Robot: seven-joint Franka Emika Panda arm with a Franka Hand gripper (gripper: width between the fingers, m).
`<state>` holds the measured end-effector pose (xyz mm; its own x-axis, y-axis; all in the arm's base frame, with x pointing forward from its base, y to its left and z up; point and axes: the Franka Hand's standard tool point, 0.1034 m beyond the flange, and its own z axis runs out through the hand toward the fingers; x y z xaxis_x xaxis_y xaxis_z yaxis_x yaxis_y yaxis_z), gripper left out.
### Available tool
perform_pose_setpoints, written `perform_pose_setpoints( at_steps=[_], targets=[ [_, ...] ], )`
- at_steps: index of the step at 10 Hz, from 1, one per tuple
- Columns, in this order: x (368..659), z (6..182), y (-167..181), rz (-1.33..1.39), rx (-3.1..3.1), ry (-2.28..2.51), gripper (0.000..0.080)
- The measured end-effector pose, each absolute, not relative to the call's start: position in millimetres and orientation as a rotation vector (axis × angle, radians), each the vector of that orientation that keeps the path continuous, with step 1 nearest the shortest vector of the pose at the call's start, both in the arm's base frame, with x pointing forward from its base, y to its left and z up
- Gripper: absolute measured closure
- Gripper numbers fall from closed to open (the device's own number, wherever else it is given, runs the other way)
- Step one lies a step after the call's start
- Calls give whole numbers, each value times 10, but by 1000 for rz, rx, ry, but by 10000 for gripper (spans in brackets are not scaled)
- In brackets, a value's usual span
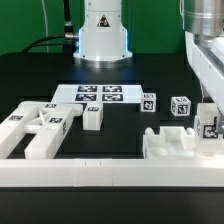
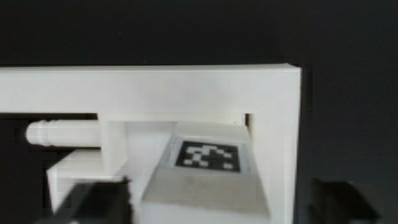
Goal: Assemble chair
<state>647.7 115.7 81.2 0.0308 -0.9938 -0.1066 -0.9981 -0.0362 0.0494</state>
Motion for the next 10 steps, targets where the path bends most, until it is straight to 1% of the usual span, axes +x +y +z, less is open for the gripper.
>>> perform_pose_setpoints(
  at_steps=[1, 2, 7, 9, 10],
  targets=[
    [6443, 819, 1176, 200, -2332, 2057, 191],
    [6459, 836, 1180, 196, -2428, 1929, 162],
    [6462, 828, 1176, 177, -2721, 1439, 151],
    [6445, 825, 1153, 142, -2924, 1075, 151],
    [6430, 817, 1185, 134, -2969, 976, 151]
  ],
)
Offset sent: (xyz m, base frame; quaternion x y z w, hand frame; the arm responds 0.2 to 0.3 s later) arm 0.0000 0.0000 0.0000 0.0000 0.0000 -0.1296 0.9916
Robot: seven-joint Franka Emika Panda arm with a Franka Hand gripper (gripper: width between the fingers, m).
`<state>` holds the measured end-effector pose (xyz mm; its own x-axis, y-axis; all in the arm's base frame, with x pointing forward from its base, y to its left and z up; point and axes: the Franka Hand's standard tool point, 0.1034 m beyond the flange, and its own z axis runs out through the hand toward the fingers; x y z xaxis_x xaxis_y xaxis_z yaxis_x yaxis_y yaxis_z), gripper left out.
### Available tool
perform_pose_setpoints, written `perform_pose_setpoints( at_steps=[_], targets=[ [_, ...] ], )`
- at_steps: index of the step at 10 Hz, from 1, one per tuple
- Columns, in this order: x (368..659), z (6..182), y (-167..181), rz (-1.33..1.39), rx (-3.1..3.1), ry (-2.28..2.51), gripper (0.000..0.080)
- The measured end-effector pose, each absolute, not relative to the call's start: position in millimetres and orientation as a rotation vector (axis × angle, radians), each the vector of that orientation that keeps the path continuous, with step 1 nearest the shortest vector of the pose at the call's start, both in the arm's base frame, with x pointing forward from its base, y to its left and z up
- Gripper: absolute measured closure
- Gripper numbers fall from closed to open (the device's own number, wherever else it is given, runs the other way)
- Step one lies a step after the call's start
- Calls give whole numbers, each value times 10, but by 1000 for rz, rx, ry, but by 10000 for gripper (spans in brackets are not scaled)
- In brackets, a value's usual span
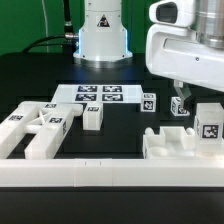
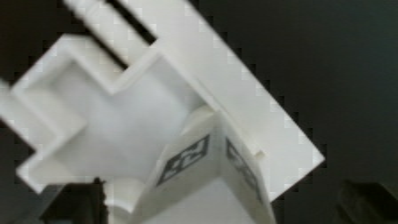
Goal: Assemble chair
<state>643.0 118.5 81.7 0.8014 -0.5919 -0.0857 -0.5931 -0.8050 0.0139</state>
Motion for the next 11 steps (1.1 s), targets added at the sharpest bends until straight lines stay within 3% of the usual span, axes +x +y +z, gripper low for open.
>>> perform_pose_setpoints(
  at_steps=[5, 9, 10, 11],
  targets=[
    [6410, 778, 1189, 82, -3111, 284, 151],
    [6427, 778, 1129, 78, -3120, 39, 151],
    [6425, 773, 1128, 79, -3120, 40, 296],
    [6424, 771, 1128, 80, -3120, 40, 296]
  ],
)
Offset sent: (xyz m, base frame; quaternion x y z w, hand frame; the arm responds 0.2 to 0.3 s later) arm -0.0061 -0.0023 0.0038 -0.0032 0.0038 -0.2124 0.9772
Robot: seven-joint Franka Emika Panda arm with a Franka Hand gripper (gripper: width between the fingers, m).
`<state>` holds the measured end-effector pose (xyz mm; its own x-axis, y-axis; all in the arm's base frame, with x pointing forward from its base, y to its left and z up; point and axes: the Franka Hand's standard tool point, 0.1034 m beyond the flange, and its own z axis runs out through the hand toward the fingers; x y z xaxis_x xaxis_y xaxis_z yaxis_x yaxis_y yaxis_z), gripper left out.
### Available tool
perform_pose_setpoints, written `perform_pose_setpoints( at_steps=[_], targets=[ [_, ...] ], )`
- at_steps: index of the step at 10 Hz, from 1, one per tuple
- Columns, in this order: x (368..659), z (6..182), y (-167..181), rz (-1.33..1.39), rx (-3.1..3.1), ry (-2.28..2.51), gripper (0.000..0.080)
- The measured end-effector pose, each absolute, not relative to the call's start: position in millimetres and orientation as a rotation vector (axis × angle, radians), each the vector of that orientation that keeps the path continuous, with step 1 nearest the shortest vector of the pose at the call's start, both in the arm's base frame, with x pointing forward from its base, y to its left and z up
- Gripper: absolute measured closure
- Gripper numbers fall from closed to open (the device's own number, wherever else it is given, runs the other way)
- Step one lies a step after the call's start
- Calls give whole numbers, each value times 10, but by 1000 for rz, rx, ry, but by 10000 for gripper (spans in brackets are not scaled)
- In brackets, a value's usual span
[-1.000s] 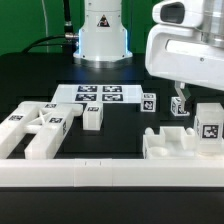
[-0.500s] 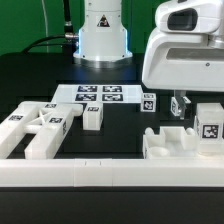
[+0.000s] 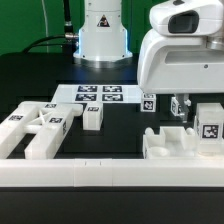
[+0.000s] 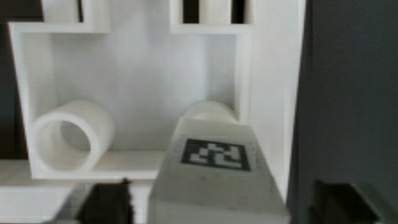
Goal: Assemble chair
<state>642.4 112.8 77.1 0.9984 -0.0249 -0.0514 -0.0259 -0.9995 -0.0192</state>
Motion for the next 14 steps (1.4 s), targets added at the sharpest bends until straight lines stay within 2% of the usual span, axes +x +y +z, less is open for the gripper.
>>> perform_pose_setpoints(
  at_steps=[1, 2, 4, 9, 14],
  targets=[
    [6423, 769, 1129, 80, -3120, 51, 434],
    [6424, 769, 1130, 81, -3119, 88, 511],
    [6423, 769, 1132, 81, -3118, 115, 511],
    [6446, 759, 1110, 109, -2896, 948, 510],
    [6471, 758, 1107, 128, -2661, 1457, 509]
  ],
)
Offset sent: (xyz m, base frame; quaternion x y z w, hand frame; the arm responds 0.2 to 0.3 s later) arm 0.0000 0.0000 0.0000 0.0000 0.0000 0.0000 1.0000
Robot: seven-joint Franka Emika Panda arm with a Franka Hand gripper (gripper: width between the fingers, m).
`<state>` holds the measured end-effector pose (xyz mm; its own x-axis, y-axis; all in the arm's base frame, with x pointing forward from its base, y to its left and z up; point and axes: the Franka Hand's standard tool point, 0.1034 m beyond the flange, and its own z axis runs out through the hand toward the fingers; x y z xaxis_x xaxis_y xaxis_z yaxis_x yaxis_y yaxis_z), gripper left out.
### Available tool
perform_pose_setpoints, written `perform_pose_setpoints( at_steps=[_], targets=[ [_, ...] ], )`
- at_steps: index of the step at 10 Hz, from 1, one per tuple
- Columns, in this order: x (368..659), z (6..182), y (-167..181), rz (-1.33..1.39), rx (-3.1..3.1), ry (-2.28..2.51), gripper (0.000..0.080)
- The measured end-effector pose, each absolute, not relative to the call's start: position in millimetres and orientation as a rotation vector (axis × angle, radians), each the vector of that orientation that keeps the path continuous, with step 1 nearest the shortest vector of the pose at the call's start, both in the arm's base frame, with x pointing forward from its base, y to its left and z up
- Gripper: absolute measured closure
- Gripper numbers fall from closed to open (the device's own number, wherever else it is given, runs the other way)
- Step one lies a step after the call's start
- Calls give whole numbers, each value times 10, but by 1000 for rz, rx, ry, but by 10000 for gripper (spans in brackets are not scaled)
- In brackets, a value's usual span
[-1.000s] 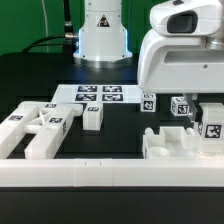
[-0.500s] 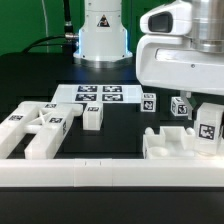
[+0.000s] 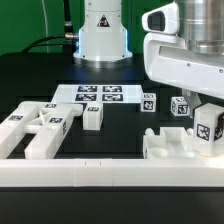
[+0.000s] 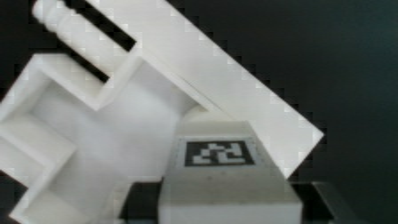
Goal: Assemble chair
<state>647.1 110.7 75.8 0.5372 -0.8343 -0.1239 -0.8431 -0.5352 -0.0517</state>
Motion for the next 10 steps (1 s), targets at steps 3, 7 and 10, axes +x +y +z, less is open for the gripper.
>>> perform_pose_setpoints(
  at_steps=[3, 7, 10],
  targets=[
    [6481, 755, 1112, 131, -2523, 1683, 509],
    [6469, 742, 1142, 107, -2078, 2124, 509],
    [6494, 742, 1154, 141, -1826, 2320, 509]
  ],
)
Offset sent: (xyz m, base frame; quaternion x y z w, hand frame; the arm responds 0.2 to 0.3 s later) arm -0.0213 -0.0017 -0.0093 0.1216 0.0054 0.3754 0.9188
